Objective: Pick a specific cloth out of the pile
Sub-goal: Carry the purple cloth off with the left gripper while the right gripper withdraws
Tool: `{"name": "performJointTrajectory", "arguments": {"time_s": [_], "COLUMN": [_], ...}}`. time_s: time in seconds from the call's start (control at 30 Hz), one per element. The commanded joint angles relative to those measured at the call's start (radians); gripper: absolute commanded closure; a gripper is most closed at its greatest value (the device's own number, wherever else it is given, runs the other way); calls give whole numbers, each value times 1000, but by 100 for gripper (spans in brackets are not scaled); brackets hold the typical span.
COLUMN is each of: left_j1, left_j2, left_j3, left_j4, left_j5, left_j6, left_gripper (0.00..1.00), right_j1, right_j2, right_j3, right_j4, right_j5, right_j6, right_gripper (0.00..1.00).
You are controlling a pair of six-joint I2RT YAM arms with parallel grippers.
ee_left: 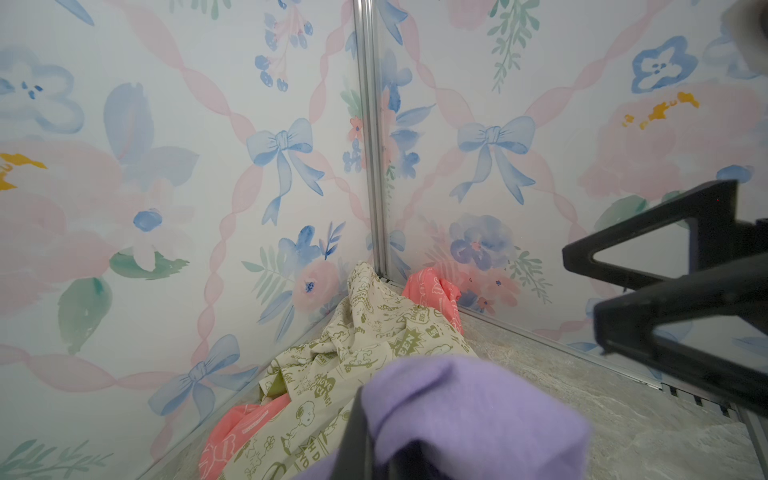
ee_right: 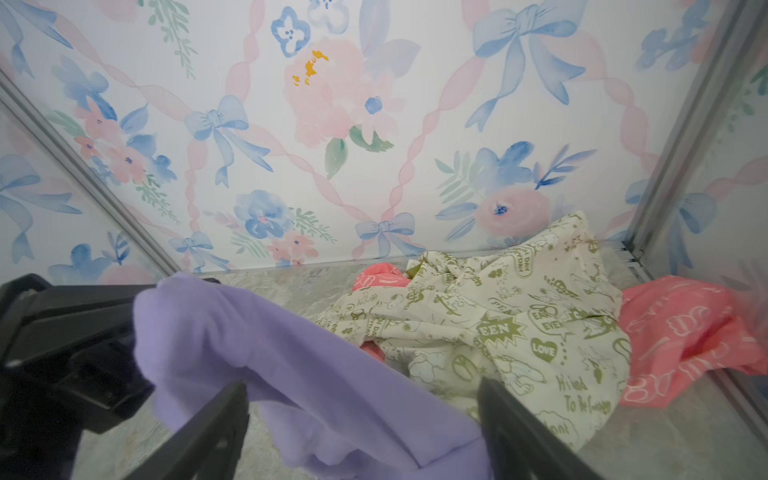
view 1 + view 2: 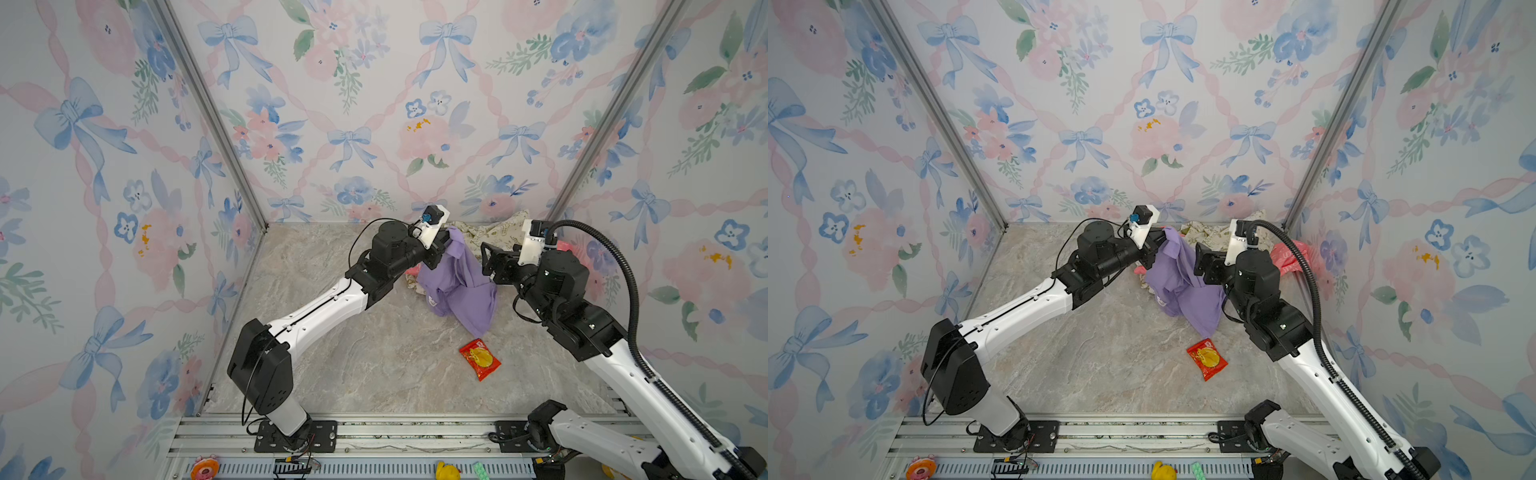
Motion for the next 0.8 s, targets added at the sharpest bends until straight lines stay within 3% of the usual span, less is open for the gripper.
{"name": "performJointTrajectory", "arguments": {"time_s": [0.0, 0.2, 0.4, 0.77], "left_j1": [-4, -4, -3, 27], "left_j2": [-11, -1, -24, -186], "left_j3": [70, 170, 248, 260], "left_j4": [27, -46, -118, -206], "left_j5": [-47, -77, -133, -286], "left_j6": [-27, -23, 3, 100], "left_gripper": [100, 100, 100, 100], "right_j1": [-38, -82, -84, -84], "right_j2": [-15, -54, -73, -67], "right_j3": [-39, -89, -147, -177], "right_j4": [-1, -28, 9, -4], "right_j5": [76, 76, 41, 26], "right_j6": [35, 52, 25, -4], "right_gripper": [8, 1, 3, 3]}}
